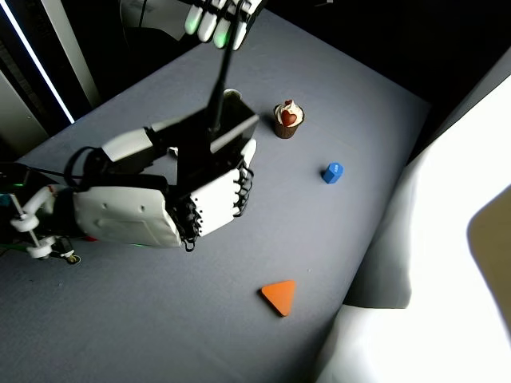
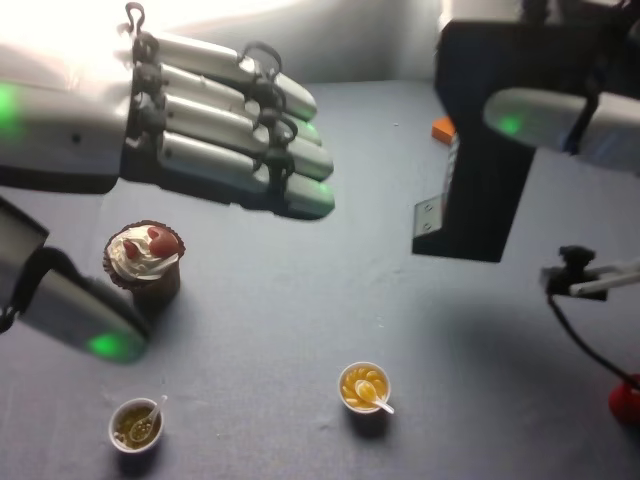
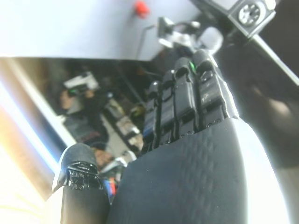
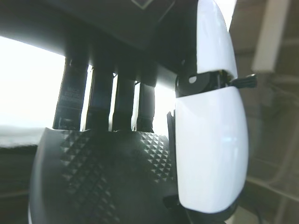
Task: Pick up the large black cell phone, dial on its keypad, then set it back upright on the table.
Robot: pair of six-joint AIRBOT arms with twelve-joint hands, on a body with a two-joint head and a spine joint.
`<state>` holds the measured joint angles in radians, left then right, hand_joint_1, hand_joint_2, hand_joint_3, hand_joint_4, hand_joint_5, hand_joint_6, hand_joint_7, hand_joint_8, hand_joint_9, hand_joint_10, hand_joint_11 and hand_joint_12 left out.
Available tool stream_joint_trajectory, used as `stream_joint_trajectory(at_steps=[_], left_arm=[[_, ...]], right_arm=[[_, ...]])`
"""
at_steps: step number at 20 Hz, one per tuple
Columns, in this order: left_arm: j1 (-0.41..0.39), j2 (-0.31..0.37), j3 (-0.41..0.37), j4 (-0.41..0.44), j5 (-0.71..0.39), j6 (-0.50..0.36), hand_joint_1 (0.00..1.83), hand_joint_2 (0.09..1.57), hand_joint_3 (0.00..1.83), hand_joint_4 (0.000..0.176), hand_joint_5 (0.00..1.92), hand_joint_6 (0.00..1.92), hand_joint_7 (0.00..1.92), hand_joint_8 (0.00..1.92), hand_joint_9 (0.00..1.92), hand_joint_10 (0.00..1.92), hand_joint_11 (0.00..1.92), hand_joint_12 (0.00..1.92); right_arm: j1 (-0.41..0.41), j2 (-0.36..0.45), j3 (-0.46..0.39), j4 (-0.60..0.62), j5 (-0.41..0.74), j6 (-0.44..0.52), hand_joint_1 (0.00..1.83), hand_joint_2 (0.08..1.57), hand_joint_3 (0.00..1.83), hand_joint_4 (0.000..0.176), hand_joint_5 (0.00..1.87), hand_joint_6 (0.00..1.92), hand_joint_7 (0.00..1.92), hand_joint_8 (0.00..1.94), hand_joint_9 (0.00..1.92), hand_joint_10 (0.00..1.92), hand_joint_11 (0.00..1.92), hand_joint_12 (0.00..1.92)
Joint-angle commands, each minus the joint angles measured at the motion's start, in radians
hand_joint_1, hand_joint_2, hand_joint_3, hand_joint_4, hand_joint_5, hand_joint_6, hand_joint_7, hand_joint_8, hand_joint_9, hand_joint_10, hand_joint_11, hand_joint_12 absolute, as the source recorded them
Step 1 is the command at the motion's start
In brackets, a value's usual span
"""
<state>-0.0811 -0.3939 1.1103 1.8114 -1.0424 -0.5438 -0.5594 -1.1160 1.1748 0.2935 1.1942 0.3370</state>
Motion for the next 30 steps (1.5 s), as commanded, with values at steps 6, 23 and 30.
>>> stream_joint_trajectory(at_steps=[6,23,30], left_arm=[[-0.025,-0.004,-0.006,-0.09,0.14,0.018,0.85,1.24,0.0,0.033,0.22,0.0,0.78,0.01,0.85,0.39,0.4,1.38],[-0.03,-0.044,-0.088,-0.074,0.409,-0.01,1.3,1.28,0.05,0.078,0.01,0.0,0.63,1.64,0.91,1.92,0.92,1.92],[-0.007,-0.108,-0.012,-0.081,0.42,0.011,1.3,1.29,0.04,0.068,0.02,0.0,0.62,1.65,0.92,1.92,0.91,1.92]], right_arm=[[0.0,0.116,-0.116,-0.033,0.276,-0.005,1.37,1.15,0.0,0.0,0.91,0.94,0.83,1.17,0.87,1.4,0.97,1.41],[-0.004,0.173,-0.239,0.038,0.373,-0.218,1.36,1.17,0.0,0.0,0.88,0.98,0.82,1.19,0.85,1.46,0.94,1.44],[0.038,0.135,-0.261,0.038,0.373,-0.286,1.48,1.12,0.0,0.0,0.92,0.91,0.88,1.02,0.85,1.23,0.88,1.57]])
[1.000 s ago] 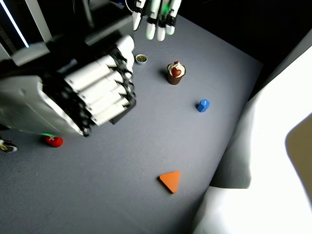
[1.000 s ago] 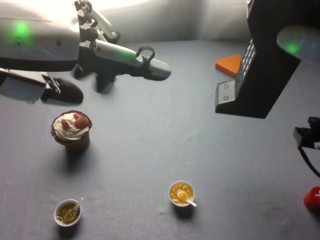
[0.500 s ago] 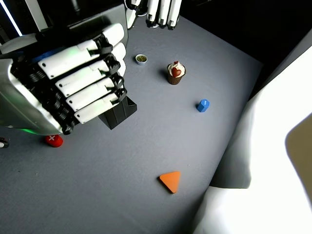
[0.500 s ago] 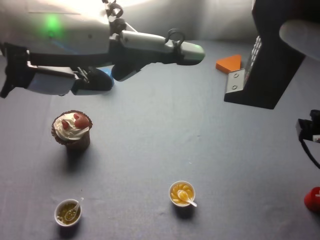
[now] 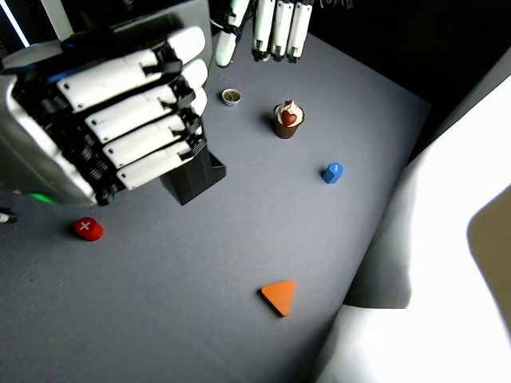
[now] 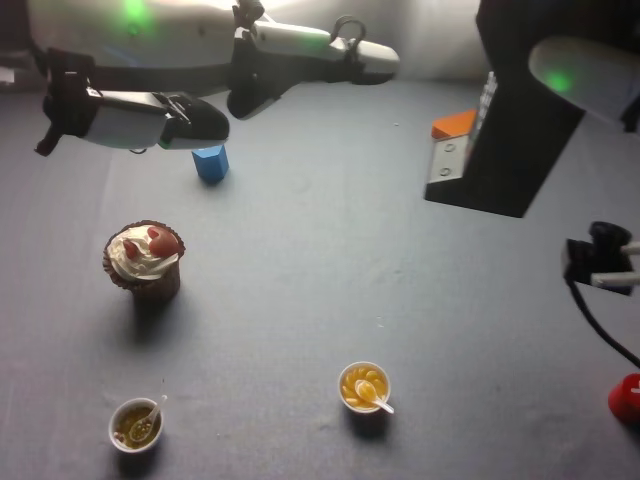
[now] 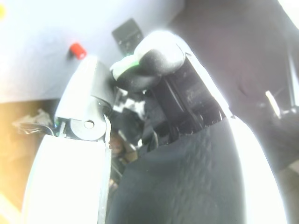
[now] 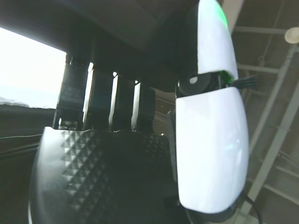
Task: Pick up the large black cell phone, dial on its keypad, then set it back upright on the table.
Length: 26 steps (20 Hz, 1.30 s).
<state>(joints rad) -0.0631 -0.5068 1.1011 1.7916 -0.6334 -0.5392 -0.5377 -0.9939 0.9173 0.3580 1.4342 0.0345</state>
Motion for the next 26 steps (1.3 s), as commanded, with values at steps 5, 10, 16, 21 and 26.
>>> stream_joint_trajectory(at_steps=[5,10,16,21,26], left_arm=[[-0.006,-0.035,0.008,-0.093,0.031,0.025,1.3,1.28,0.03,0.07,0.02,0.0,0.63,1.63,0.91,1.92,0.91,1.92],[-0.005,-0.062,0.006,-0.122,0.031,0.031,1.29,1.3,0.03,0.071,0.02,0.0,0.6,1.67,0.9,1.92,0.92,1.92],[-0.006,-0.076,-0.005,-0.131,0.024,0.032,1.3,1.3,0.03,0.071,0.02,0.0,0.62,1.65,0.9,1.92,0.93,1.92],[-0.015,-0.098,-0.017,-0.134,0.019,0.036,1.3,1.3,0.02,0.083,0.02,0.0,0.62,1.65,0.93,1.92,0.95,1.92],[-0.005,-0.081,0.004,-0.16,0.004,0.036,1.3,1.3,0.02,0.086,0.04,0.0,0.61,1.66,0.92,1.92,0.95,1.92]], right_arm=[[0.025,-0.007,-0.002,-0.026,0.123,0.017,1.37,1.15,0.0,0.0,0.91,0.95,0.86,1.14,0.86,1.4,0.96,1.4],[0.026,-0.009,0.006,-0.026,0.12,0.017,1.37,1.15,0.0,0.0,0.92,0.92,0.86,1.14,0.86,1.42,0.94,1.42],[0.027,-0.009,0.005,-0.035,0.118,0.017,1.37,1.14,0.0,0.0,0.93,0.9,0.88,1.1,0.87,1.41,0.96,1.37],[0.027,-0.01,0.003,-0.037,0.118,0.017,1.37,1.15,0.0,0.0,0.92,0.92,0.87,1.13,0.86,1.41,1.0,1.4],[0.027,-0.008,-0.003,-0.037,0.118,0.017,1.37,1.14,0.0,0.0,0.93,0.92,0.89,1.08,0.86,1.41,0.95,1.39]])
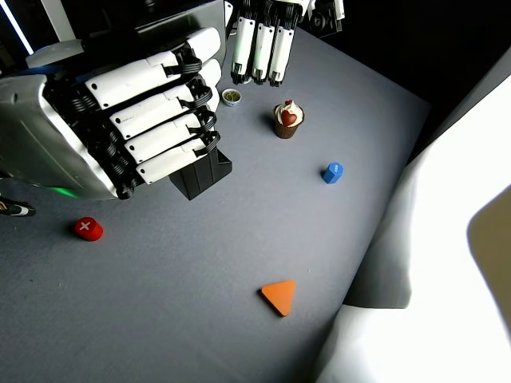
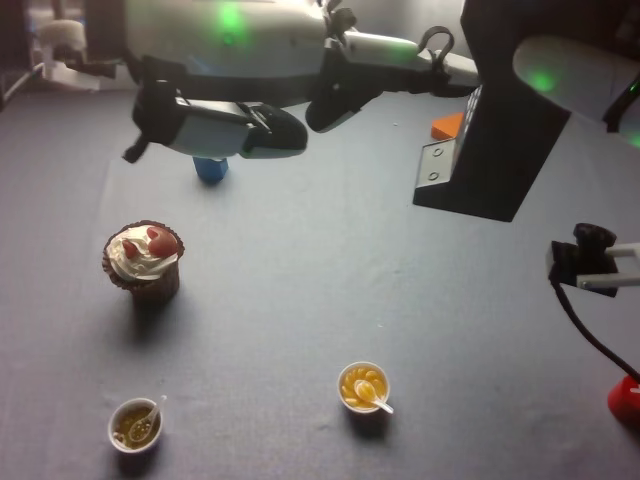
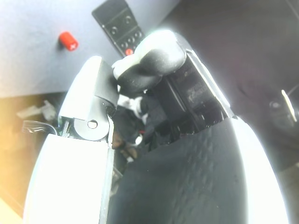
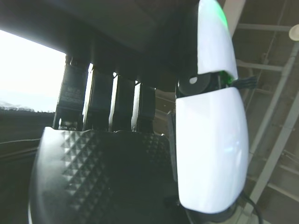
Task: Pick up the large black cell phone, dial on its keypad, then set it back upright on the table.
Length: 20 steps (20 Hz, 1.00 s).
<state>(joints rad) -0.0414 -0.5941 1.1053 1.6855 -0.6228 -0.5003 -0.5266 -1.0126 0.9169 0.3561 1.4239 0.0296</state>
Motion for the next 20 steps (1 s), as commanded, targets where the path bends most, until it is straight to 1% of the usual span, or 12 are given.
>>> stream_joint_trajectory(at_steps=[1,2,4,6,7,8,11,14,16,17,19,20], left_arm=[[-0.015,0.021,0.009,-0.087,-0.009,0.018,1.3,1.3,0.02,0.085,0.03,0.0,0.61,1.67,0.92,1.92,0.95,1.92],[-0.006,0.033,0.018,-0.11,-0.011,0.033,1.3,1.3,0.02,0.08,0.04,0.0,0.62,1.65,0.89,1.92,0.92,1.92],[0.012,0.054,0.036,-0.142,-0.023,0.058,1.3,1.29,0.01,0.079,0.03,0.0,0.63,1.63,0.88,1.92,0.9,1.92],[0.035,0.069,0.058,-0.168,-0.049,0.071,1.3,1.3,0.02,0.068,0.05,0.01,0.62,1.65,0.9,1.92,0.93,1.92],[0.048,0.076,0.068,-0.186,-0.059,0.085,1.3,1.3,0.02,0.067,0.06,0.01,0.62,1.65,0.9,1.92,0.93,1.92],[0.06,0.081,0.078,-0.205,-0.069,0.098,1.3,1.3,0.01,0.073,0.05,0.0,0.62,1.65,0.9,1.92,0.92,1.92],[0.075,0.085,0.091,-0.242,-0.08,0.128,1.3,1.3,0.01,0.077,0.04,0.0,0.62,1.64,0.94,1.92,0.93,1.92],[0.068,0.08,0.077,-0.242,-0.068,0.132,1.3,1.3,0.01,0.074,0.03,0.0,0.62,1.65,0.94,1.92,0.92,1.92],[0.068,0.066,0.058,-0.242,-0.054,0.126,1.3,1.29,0.01,0.071,0.03,0.0,0.63,1.64,0.95,1.92,0.94,1.92],[0.068,0.054,0.044,-0.242,-0.04,0.125,1.3,1.3,0.01,0.067,0.02,0.0,0.63,1.64,0.96,1.92,0.95,1.92],[0.068,0.038,0.022,-0.242,-0.01,0.124,1.3,1.29,0.01,0.073,0.03,0.0,0.63,1.63,0.94,1.92,0.95,1.92],[0.067,0.03,0.013,-0.243,0.004,0.124,1.31,1.29,0.01,0.071,0.05,0.01,0.63,1.63,0.94,1.92,0.95,1.92]], right_arm=[[0.016,0.013,-0.003,-0.035,0.129,0.022,1.37,1.14,0.0,0.0,0.93,0.92,0.89,1.09,0.86,1.41,0.97,1.39],[0.016,0.014,-0.002,-0.035,0.129,0.022,1.37,1.15,0.0,0.0,0.93,0.9,0.87,1.12,0.86,1.41,0.98,1.35],[0.016,0.015,0.001,-0.035,0.129,0.022,1.37,1.15,0.0,0.0,0.93,0.91,0.85,1.15,0.86,1.42,0.98,1.32],[0.016,0.015,0.006,-0.035,0.129,0.022,1.37,1.16,0.0,0.0,0.91,0.91,0.85,1.17,0.84,1.45,0.99,1.38],[0.016,0.015,0.006,-0.035,0.129,0.022,1.37,1.15,0.0,0.0,0.93,0.88,0.87,1.13,0.85,1.43,0.98,1.37],[0.016,0.016,0.007,-0.035,0.129,0.022,1.37,1.14,0.0,0.0,0.93,0.9,0.89,1.08,0.86,1.42,0.97,1.39],[0.016,0.016,0.006,-0.035,0.129,0.022,1.37,1.15,0.0,0.0,0.91,0.94,0.87,1.12,0.83,1.44,0.91,1.44],[0.016,0.016,0.007,-0.035,0.129,0.022,1.36,1.18,0.0,0.0,0.85,1.02,0.8,1.22,0.79,1.52,0.9,1.52],[0.016,0.016,0.007,-0.035,0.129,0.022,1.37,1.16,0.0,0.0,0.92,0.94,0.86,1.13,0.83,1.45,0.91,1.48],[0.016,0.016,0.007,-0.035,0.129,0.022,1.37,1.14,0.0,0.0,0.93,0.92,0.88,1.1,0.86,1.41,0.93,1.4],[0.016,0.016,0.006,-0.035,0.129,0.022,1.37,1.15,0.0,0.0,0.93,0.92,0.88,1.1,0.85,1.41,0.94,1.37],[0.016,0.016,0.006,-0.035,0.129,0.022,1.37,1.16,0.0,0.0,0.91,0.91,0.85,1.17,0.84,1.45,0.97,1.4]])
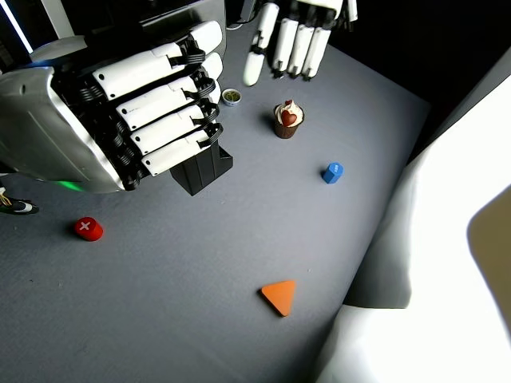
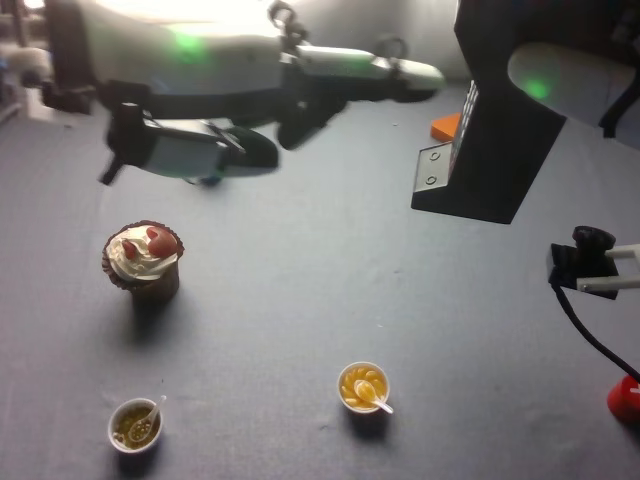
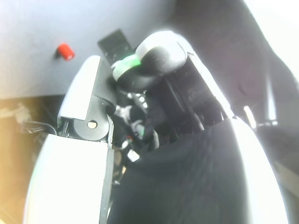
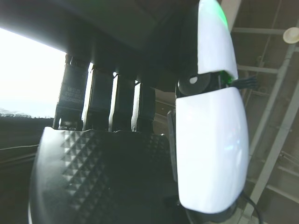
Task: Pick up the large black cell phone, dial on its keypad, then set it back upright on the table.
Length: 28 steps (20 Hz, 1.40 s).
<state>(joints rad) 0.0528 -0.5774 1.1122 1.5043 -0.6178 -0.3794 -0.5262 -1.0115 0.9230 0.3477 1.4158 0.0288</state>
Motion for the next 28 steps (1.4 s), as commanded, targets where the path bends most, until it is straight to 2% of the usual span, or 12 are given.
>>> stream_joint_trajectory(at_steps=[1,6,10,13,17,19,21,23,24,25,26,28], left_arm=[[-0.029,0.002,-0.003,-0.067,0.014,0.006,1.3,1.3,0.01,0.076,0.04,0.0,0.62,1.65,0.93,1.92,0.96,1.92],[-0.038,-0.032,-0.02,-0.07,0.017,0.001,1.31,1.29,0.0,0.077,0.05,0.0,0.64,1.62,0.93,1.92,0.96,1.92],[-0.039,-0.029,-0.017,-0.093,0.006,0.008,1.31,1.29,0.0,0.076,0.04,0.01,0.65,1.62,0.91,1.92,0.95,1.92],[-0.026,-0.001,-0.008,-0.13,-0.087,-0.029,1.3,1.29,0.01,0.08,0.02,0.0,0.63,1.64,0.91,1.92,0.94,1.92],[-0.015,0.055,0.004,-0.13,-0.241,-0.068,1.31,1.28,0.0,0.067,0.03,0.01,0.66,1.59,0.9,1.92,0.94,1.92],[-0.005,0.078,0.005,-0.13,-0.29,-0.09,1.31,1.28,0.0,0.068,0.05,0.01,0.66,1.59,0.92,1.92,0.95,1.92],[0.024,0.096,0.002,-0.131,-0.308,-0.166,1.32,1.27,0.0,0.06,0.07,0.01,0.67,1.58,0.91,1.92,0.95,1.92],[0.052,0.106,0.001,-0.127,-0.291,-0.315,1.32,1.27,0.0,0.045,0.07,0.0,0.67,1.57,0.93,1.92,0.96,1.92],[0.055,0.107,0.003,-0.098,-0.287,-0.422,1.32,1.25,0.0,0.004,0.15,0.01,0.72,1.5,0.92,1.92,0.94,1.92],[0.051,0.106,0.01,-0.052,-0.287,-0.523,1.32,1.24,0.0,0.0,0.22,0.02,0.74,1.46,0.86,1.91,0.87,1.92],[0.05,0.106,0.011,-0.064,-0.286,-0.534,1.32,1.23,0.0,0.0,0.27,0.02,0.75,1.44,0.82,1.81,0.8,1.9],[0.029,0.109,0.004,-0.05,-0.255,-0.586,1.32,1.2,0.0,0.0,0.38,0.01,0.8,1.3,0.8,1.12,0.67,1.56]], right_arm=[[0.015,0.014,0.0,-0.027,0.137,0.023,1.37,1.16,0.0,0.0,0.92,0.89,0.84,1.18,0.82,1.47,0.94,1.44],[0.015,0.013,0.0,-0.027,0.137,0.023,1.37,1.15,0.0,0.0,0.92,0.93,0.85,1.16,0.86,1.4,0.94,1.29],[0.015,0.013,-0.001,-0.026,0.138,0.023,1.37,1.15,0.0,0.0,0.93,0.89,0.85,1.16,0.86,1.41,0.93,1.31],[0.015,0.013,0.0,-0.026,0.15,0.023,1.37,1.15,0.0,0.0,0.93,0.91,0.84,1.18,0.85,1.43,0.93,1.35],[0.014,0.02,0.004,-0.025,0.161,0.023,1.37,1.16,0.0,0.0,0.89,0.92,0.84,1.21,0.86,1.43,0.97,1.33],[0.01,0.023,0.009,-0.018,0.161,0.023,1.35,1.2,0.0,0.0,0.81,1.06,0.77,1.31,0.79,1.53,0.89,1.44],[-0.004,0.025,0.017,-0.009,0.162,0.023,1.37,1.16,0.0,0.0,0.92,0.89,0.85,1.19,0.85,1.43,0.96,1.39],[-0.027,0.024,0.03,-0.006,0.163,0.023,1.37,1.15,0.0,0.0,0.93,0.9,0.86,1.17,0.85,1.41,0.94,1.36],[-0.042,0.023,0.036,0.002,0.166,0.023,1.37,1.15,0.0,0.0,0.92,0.9,0.85,1.18,0.85,1.43,0.94,1.38],[-0.054,0.021,0.04,0.017,0.171,0.023,1.37,1.16,0.0,0.0,0.91,0.91,0.84,1.19,0.84,1.44,0.94,1.37],[-0.063,0.017,0.047,0.033,0.178,0.023,1.36,1.16,0.0,0.0,0.91,0.93,0.82,1.21,0.83,1.46,0.94,1.38],[-0.076,0.008,0.061,0.049,0.19,0.023,1.37,1.16,0.0,0.0,0.9,0.96,0.84,1.16,0.85,1.42,0.91,1.36]])
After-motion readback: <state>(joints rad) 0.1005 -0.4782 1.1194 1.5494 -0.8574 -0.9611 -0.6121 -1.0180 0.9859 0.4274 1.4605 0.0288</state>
